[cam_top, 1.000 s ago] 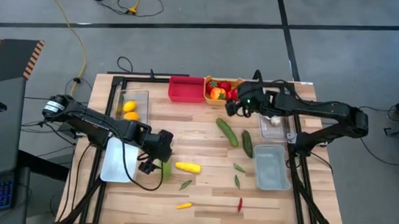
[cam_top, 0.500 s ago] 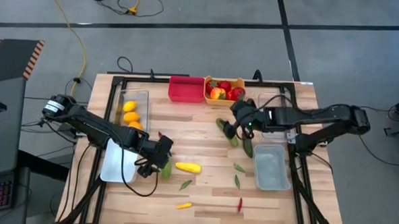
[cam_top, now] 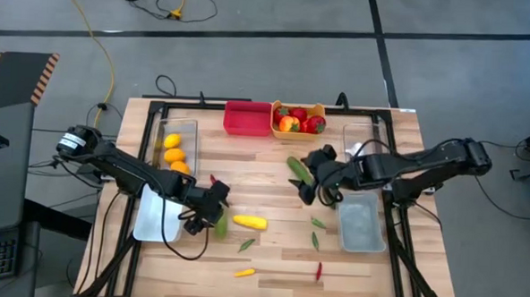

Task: Sort produce into baskets
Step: Put the green cucumber into the red bin

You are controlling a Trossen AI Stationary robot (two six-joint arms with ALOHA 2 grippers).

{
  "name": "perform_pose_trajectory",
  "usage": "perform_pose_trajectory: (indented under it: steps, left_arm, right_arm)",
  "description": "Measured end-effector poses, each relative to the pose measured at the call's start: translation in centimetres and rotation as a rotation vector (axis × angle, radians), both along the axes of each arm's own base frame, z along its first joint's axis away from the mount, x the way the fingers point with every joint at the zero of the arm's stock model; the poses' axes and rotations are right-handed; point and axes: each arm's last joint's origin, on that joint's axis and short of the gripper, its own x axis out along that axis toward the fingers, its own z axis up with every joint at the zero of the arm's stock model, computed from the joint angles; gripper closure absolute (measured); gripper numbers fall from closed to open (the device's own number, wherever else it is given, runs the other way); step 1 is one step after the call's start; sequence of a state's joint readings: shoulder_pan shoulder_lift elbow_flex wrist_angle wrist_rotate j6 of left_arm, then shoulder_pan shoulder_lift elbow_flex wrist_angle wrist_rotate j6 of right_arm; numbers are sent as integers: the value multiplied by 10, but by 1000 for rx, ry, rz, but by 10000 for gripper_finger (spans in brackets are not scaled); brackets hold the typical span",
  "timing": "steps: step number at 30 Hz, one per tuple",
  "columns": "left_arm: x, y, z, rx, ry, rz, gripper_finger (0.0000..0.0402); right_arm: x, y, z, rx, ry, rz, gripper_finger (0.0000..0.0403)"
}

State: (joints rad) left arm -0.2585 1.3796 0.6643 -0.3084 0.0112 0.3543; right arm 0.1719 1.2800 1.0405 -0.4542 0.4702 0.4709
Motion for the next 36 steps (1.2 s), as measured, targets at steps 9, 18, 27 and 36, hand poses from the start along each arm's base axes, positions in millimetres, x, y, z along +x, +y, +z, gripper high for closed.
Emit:
perform_pose_trajectory:
  steps: [9, 18, 27, 36]
  left_arm:
    - [10, -3, -27, 25, 86, -12, 27]
    - [18, -5, -29, 15, 111, -11, 84]
    - [24, -5, -21, 53, 76, 19, 181]
    - [46, 5, 14, 99, 63, 49, 216]
  right_arm:
    - [1, 13, 4, 8, -47, 44, 7]
    - [1, 14, 4, 9, -52, 49, 7]
    - [1, 14, 4, 10, -52, 50, 7]
    - [1, 14, 4, 10, -50, 50, 7]
